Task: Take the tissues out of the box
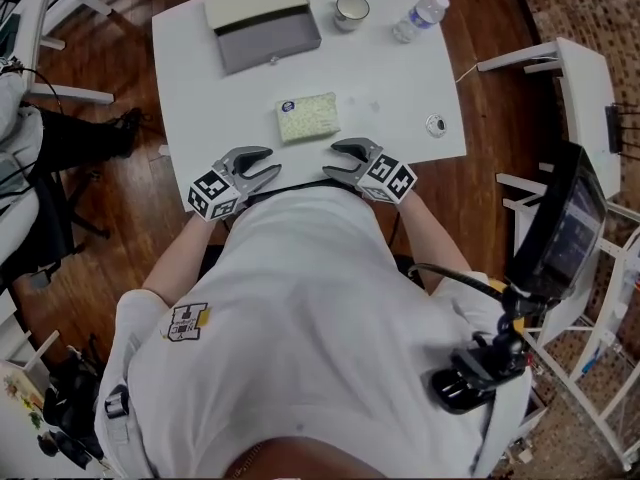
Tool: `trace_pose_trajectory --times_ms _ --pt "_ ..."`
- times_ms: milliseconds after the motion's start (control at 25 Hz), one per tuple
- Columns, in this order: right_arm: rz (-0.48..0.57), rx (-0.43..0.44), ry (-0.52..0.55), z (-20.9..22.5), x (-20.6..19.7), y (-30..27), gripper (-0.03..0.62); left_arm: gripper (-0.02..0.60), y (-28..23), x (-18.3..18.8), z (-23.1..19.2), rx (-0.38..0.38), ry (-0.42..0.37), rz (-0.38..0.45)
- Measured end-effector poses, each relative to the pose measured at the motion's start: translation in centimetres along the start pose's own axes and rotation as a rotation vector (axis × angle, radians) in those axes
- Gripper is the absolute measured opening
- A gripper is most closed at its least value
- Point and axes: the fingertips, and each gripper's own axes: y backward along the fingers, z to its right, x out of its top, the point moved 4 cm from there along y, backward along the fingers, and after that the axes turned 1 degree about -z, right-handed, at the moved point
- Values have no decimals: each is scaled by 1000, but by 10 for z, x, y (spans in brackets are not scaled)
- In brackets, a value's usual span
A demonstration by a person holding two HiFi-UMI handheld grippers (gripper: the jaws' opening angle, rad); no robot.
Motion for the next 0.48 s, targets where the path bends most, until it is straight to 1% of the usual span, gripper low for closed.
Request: trace_pose_trajectory --times_ms 160,320,440,480 --pt "-1 5 12 -2 1 -2 182 155 -1 -3 3 -2 1 -7" --pt "1 -5 36 -1 4 -1 118 155 1 -4 3 3 -1 -7" --pt "-6 -33 61 2 6 2 2 155 1 -1 3 4 -3 -3" --pt "-6 -42 68 3 7 2 0 155 1 0 3 4 -4 -1"
